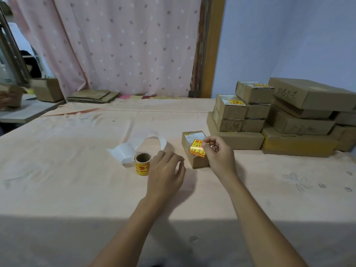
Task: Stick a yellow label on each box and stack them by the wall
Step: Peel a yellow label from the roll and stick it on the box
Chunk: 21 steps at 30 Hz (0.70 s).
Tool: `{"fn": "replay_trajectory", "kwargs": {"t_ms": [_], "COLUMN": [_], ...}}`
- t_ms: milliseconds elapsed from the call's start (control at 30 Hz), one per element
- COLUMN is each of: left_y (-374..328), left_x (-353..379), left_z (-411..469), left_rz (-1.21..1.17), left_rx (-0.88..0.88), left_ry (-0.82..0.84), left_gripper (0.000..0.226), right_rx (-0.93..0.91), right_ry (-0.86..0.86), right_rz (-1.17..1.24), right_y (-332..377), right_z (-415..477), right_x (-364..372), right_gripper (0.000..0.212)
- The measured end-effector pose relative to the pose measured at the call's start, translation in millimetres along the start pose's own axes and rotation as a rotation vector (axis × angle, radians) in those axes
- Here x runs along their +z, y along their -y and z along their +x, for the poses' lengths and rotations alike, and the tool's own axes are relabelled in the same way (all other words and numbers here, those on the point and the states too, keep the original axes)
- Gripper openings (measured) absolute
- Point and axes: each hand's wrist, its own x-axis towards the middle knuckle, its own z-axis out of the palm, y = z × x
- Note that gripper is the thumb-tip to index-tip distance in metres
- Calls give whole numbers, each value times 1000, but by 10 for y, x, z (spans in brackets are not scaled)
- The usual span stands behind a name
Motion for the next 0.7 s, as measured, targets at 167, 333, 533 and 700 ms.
{"fn": "replay_trajectory", "kwargs": {"t_ms": [167, 333, 533, 700], "left_y": [-335, -227, -75, 42], "left_x": [147, 381, 431, 482], "left_z": [200, 223, 210, 206], "left_rz": [-57, -203, -182, -183], "left_rx": [50, -239, -115, -102], "left_ry": [11, 204, 174, 211], "left_gripper": [14, 36, 27, 18], "right_rx": [25, 29, 38, 7], "right_ry": [99, 99, 194, 208], "right_rz": [16, 72, 39, 52], "right_y": [-74, -248, -398, -364], "right_z": [234, 408, 413, 410], "right_x": [-77, -177, -171, -129], "right_gripper": [10, 9, 18, 17]}}
